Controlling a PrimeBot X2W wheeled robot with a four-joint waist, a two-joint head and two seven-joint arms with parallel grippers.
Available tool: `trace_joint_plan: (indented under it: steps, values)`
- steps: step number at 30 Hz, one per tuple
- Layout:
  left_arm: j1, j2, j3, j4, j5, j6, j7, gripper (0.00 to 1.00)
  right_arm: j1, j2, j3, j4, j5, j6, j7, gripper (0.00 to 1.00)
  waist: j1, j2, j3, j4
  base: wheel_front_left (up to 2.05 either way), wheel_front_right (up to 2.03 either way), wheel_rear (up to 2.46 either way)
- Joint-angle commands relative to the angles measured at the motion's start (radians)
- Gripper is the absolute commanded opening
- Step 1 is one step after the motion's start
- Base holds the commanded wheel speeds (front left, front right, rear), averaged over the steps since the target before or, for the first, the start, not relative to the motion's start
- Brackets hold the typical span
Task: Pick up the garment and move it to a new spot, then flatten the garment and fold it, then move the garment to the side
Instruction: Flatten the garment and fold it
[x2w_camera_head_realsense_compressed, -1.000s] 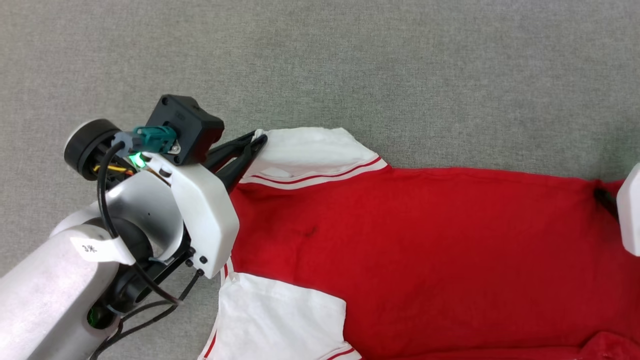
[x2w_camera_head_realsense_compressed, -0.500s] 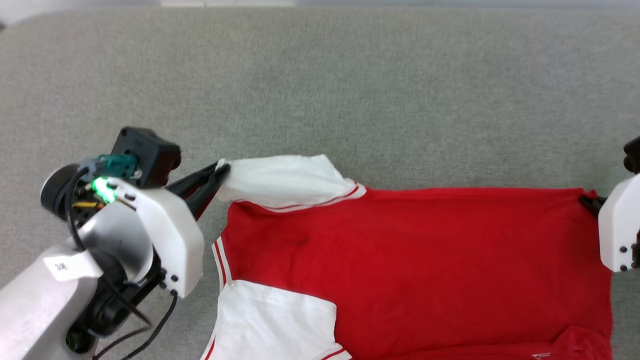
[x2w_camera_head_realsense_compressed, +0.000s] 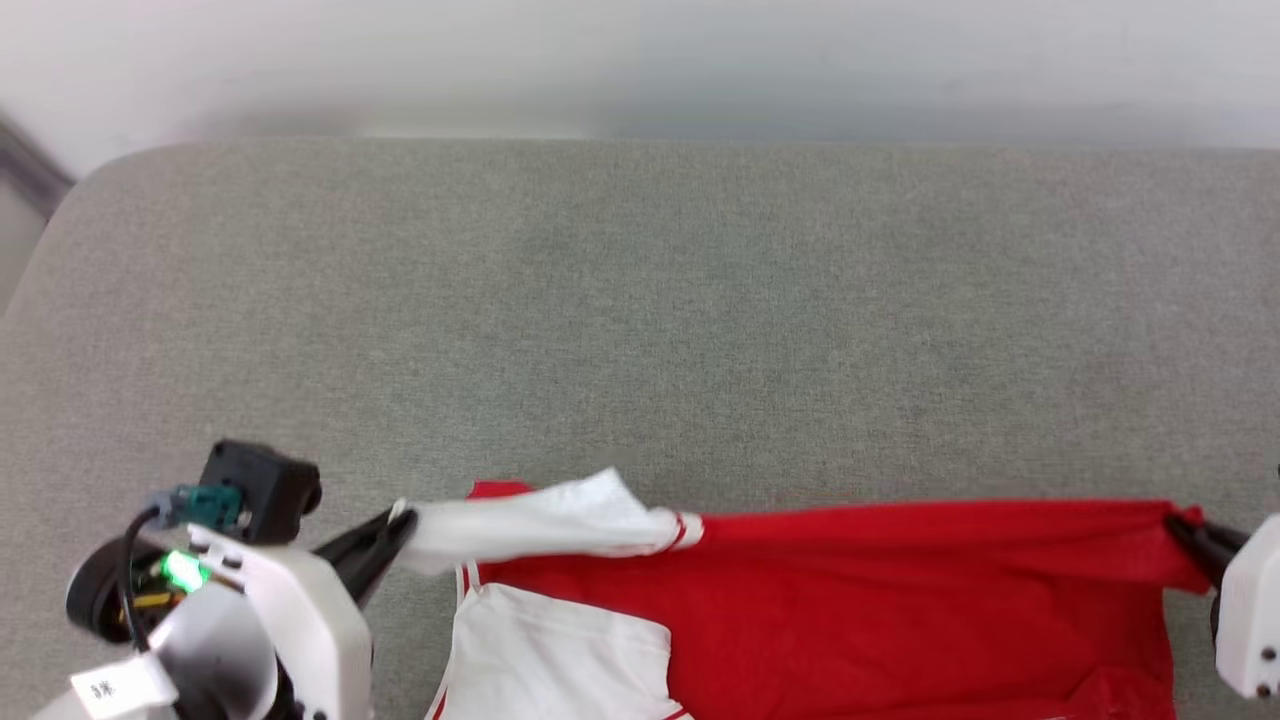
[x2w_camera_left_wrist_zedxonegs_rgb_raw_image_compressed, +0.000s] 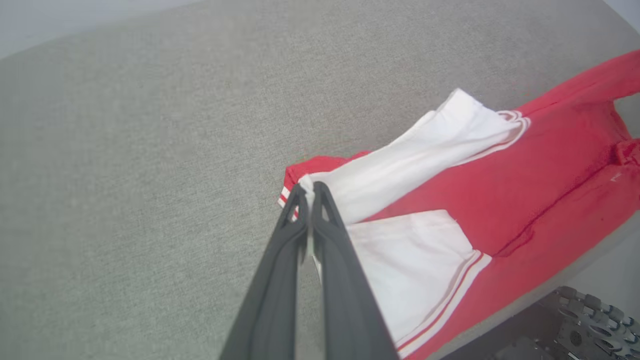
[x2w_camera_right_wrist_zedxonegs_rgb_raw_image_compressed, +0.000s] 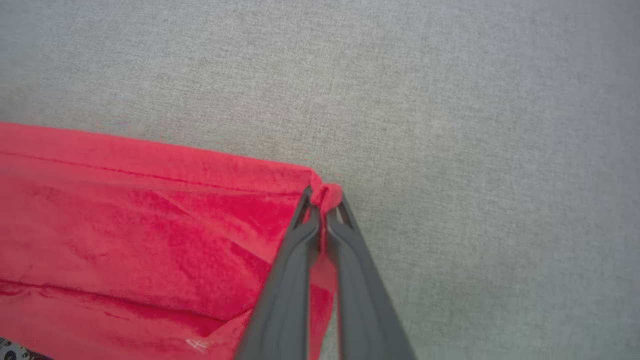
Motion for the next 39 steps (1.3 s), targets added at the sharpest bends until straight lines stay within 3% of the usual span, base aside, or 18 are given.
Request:
trace_joint_plan:
  steps: [1,7,15,21,27,28,29,30,31,39]
  values:
    - [0.048,0.012,0.005,-0.008,-0.011,0.018,-0.018,0.0,0.048,0.016,-0.019,-0.03,0.001,-0.001,0.003,0.0,0.0001,0.0,-0.011,-0.001,0.0,0.0,0.0]
    - [0.192,0.015,-0.022,0.007,-0.062,0.04,-0.042,0.0,0.178,0.032,-0.026,-0.095,0.014,-0.001,0.022,0.0,0.0001,0.0,-0.016,0.0,0.0,0.0,0.0]
    - [0.256,-0.037,-0.084,0.125,-0.092,0.004,-0.051,0.0,0.259,0.024,0.018,-0.072,0.055,-0.001,-0.001,0.0,0.0001,0.0,-0.002,-0.004,0.0,0.0,0.0]
    - [0.228,-0.084,-0.12,0.209,-0.095,-0.036,-0.039,0.0,0.256,-0.061,0.113,0.003,0.054,-0.001,-0.065,0.0,0.0001,0.0,0.01,-0.006,0.0,0.0,0.0]
    - [0.215,-0.113,-0.14,0.256,-0.091,-0.054,-0.041,0.0,0.229,-0.09,0.174,0.059,0.067,-0.001,-0.121,0.0,0.0001,0.0,0.011,-0.006,0.0,0.0,0.0]
    - [0.214,-0.118,-0.144,0.265,-0.092,-0.056,-0.038,0.0,0.219,-0.093,0.182,0.063,0.065,-0.001,-0.14,0.27,0.0001,0.0,0.011,-0.006,0.0,0.0,0.0]
    - [0.211,-0.122,-0.147,0.272,-0.089,-0.057,-0.04,0.44,0.212,-0.095,0.187,0.07,0.066,-0.001,-0.153,1.0,0.0001,0.0,0.01,-0.006,0.0,0.0,0.0]
    - [0.207,-0.127,-0.148,0.278,-0.079,-0.057,-0.049,0.93,0.208,-0.097,0.193,0.075,0.066,-0.001,-0.166,1.0,0.0001,0.0,0.008,-0.007,0.0,0.0,0.0]
    - [0.204,-0.133,-0.146,0.284,-0.074,-0.057,-0.061,1.0,0.205,-0.103,0.205,0.078,0.066,-0.001,-0.173,1.0,0.0001,0.0,0.004,-0.008,0.0,0.0,0.0]
    - [0.185,-0.169,-0.088,0.281,-0.024,-0.041,-0.222,1.0,0.176,-0.11,0.18,0.027,0.092,-0.001,-0.205,1.0,0.0001,0.0,-0.043,-0.016,0.0,0.0,0.0]
